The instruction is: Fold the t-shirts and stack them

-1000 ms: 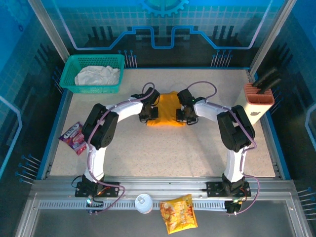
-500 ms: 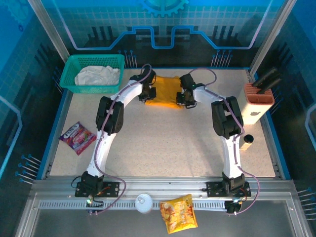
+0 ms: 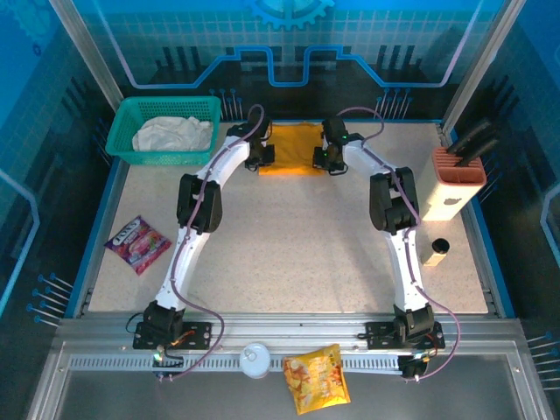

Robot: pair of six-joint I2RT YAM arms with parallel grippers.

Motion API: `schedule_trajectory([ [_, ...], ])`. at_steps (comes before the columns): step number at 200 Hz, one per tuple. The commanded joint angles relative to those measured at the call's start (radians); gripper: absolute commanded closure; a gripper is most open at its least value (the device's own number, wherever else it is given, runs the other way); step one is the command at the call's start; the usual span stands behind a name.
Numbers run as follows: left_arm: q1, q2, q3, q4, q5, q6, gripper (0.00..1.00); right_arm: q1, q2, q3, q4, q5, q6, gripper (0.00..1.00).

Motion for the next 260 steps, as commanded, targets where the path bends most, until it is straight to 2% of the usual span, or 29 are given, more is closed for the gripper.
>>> schedule_trajectory([
  [1,0.035,0.073,0.015,-0.082,-0.003,0.024,1.00,-0.021,0.079,0.013,-0.115,0.013,-0.009,0.77],
  [23,0.035,0.068,0.014,-0.073,-0.001,0.033,1.00,-0.021,0.065,-0.012,-0.106,0.007,-0.004,0.77],
  [42,0.035,0.063,0.015,-0.071,0.005,0.038,0.91,-0.020,0.037,-0.055,-0.086,0.004,0.000,0.77],
  [60,0.035,0.049,0.013,-0.066,0.017,0.040,0.77,-0.021,0.010,-0.084,-0.072,0.005,0.000,0.73],
  [92,0.034,-0.033,0.014,-0.036,0.036,0.032,0.39,-0.027,-0.012,-0.017,-0.126,0.022,-0.028,0.52],
  [117,0.035,-0.126,0.091,-0.043,0.012,0.047,0.20,-0.036,-0.062,0.072,-0.203,0.048,-0.066,0.41],
  [134,0.035,-0.215,0.111,-0.033,0.003,0.060,0.08,-0.040,-0.138,0.067,-0.220,0.069,-0.084,0.36],
  [137,0.035,-0.232,0.109,-0.031,0.003,0.062,0.02,-0.041,-0.156,0.060,-0.220,0.074,-0.086,0.35],
  [165,0.027,-0.411,0.042,-0.003,0.016,0.077,0.01,-0.043,-0.360,-0.097,-0.174,0.097,-0.093,0.31],
  [184,0.005,-0.603,-0.169,0.112,0.002,0.117,0.01,-0.043,-0.525,-0.277,-0.096,0.107,-0.094,0.30],
  [228,-0.023,-1.164,-0.942,0.616,-0.055,0.209,0.01,-0.046,-0.943,-0.732,0.092,0.200,-0.153,0.28],
  [260,-0.005,-1.469,-1.422,0.913,-0.164,0.279,0.01,-0.071,-1.257,-1.153,0.396,0.293,-0.227,0.25],
])
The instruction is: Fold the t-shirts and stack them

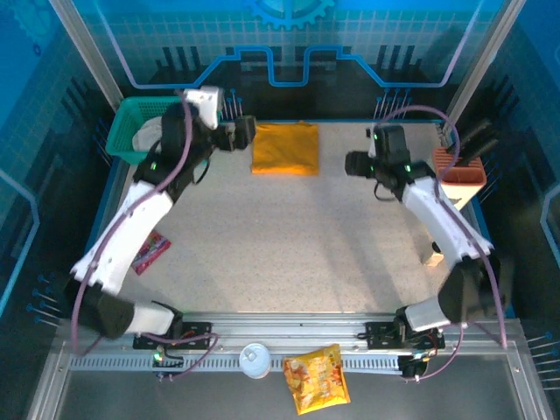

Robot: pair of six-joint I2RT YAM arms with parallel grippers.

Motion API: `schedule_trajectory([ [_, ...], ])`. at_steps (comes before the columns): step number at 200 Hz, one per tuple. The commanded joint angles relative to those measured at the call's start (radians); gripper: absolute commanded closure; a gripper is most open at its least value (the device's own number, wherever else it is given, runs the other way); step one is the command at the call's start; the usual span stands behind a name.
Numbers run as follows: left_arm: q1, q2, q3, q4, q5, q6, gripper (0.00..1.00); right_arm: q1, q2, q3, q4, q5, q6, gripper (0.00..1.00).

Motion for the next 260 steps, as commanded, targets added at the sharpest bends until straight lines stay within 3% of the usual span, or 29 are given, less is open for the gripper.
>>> schedule_trajectory([
  [1,0.023,-0.108,-0.284,0.273,-0.118,0.072,0.01,-0.030,-0.172,-0.265,0.256,0.098,-0.078,0.25],
  [34,0.048,-0.259,-0.591,0.353,-0.207,0.097,0.01,-0.056,-0.410,-0.676,0.600,0.125,-0.144,0.00],
  [72,0.068,-0.304,-0.889,0.572,-0.292,0.127,0.01,-0.070,-0.489,-0.922,0.854,0.108,-0.243,0.00],
  [113,0.114,-0.115,-1.110,0.983,-0.322,0.169,0.01,-0.080,-0.357,-0.950,0.988,0.109,-0.277,0.00],
  [152,0.160,0.036,-1.101,1.194,-0.228,0.248,0.00,-0.086,-0.136,-1.012,1.456,0.089,-0.335,0.00],
  [161,0.165,0.037,-1.054,1.110,-0.221,0.235,0.01,-0.091,-0.062,-1.016,1.553,0.058,-0.343,0.00],
  [169,0.183,0.047,-1.015,1.030,-0.151,0.230,0.01,-0.106,0.014,-1.008,1.620,0.024,-0.321,0.00],
  [184,0.202,0.081,-0.952,0.954,-0.103,0.216,0.01,-0.104,0.253,-0.994,1.853,0.000,-0.345,0.00],
  [192,0.217,0.105,-0.945,0.962,-0.076,0.188,0.01,-0.083,0.187,-0.957,1.668,0.029,-0.354,0.00],
  [200,0.245,0.170,-0.988,1.095,-0.017,0.168,0.01,-0.098,0.127,-0.900,1.473,-0.023,-0.346,0.00],
  [213,0.263,0.298,-1.066,1.425,-0.045,0.156,0.00,-0.111,0.172,-0.834,1.438,-0.043,-0.350,0.00],
  [224,0.272,0.231,-1.083,1.328,-0.037,0.128,0.01,-0.142,0.160,-0.790,1.345,-0.059,-0.309,0.00],
  [238,0.272,0.272,-1.060,1.369,-0.004,0.153,0.01,-0.179,0.162,-0.787,1.330,-0.113,-0.286,0.00],
  [260,0.279,0.254,-0.954,1.135,-0.008,0.134,0.01,-0.180,0.163,-0.788,1.335,-0.116,-0.285,0.00],
])
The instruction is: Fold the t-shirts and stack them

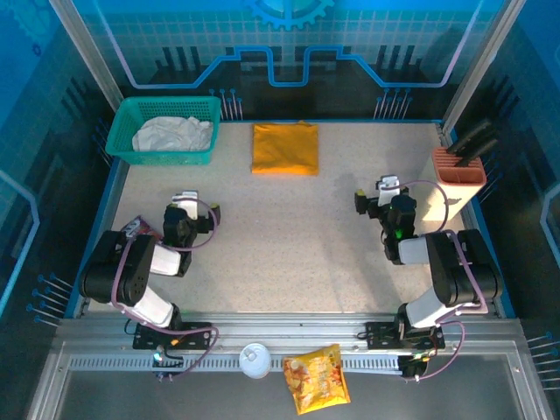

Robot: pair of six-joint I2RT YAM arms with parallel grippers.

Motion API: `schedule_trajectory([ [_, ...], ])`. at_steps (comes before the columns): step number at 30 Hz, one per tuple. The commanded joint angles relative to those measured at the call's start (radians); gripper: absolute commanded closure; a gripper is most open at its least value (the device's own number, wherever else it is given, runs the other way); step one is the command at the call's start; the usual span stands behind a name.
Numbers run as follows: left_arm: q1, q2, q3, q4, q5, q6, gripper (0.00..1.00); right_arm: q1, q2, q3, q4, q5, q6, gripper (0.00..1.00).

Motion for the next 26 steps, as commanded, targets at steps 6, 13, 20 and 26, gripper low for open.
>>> schedule_trajectory([
  [6,0.033,-0.010,0.110,-0.088,0.052,-0.051,0.01,-0.015,-0.009,-0.004,-0.051,-0.050,0.023,0.00],
  [13,0.033,-0.010,0.111,-0.088,0.052,-0.051,0.01,-0.014,-0.009,-0.002,-0.051,-0.046,0.022,0.00],
  [20,0.034,-0.010,0.113,-0.098,0.059,-0.054,0.01,-0.009,-0.009,0.001,-0.056,-0.041,0.019,0.00],
  [26,0.041,-0.010,0.110,-0.092,0.074,-0.054,0.01,-0.008,-0.009,0.000,-0.054,-0.040,0.019,0.00],
])
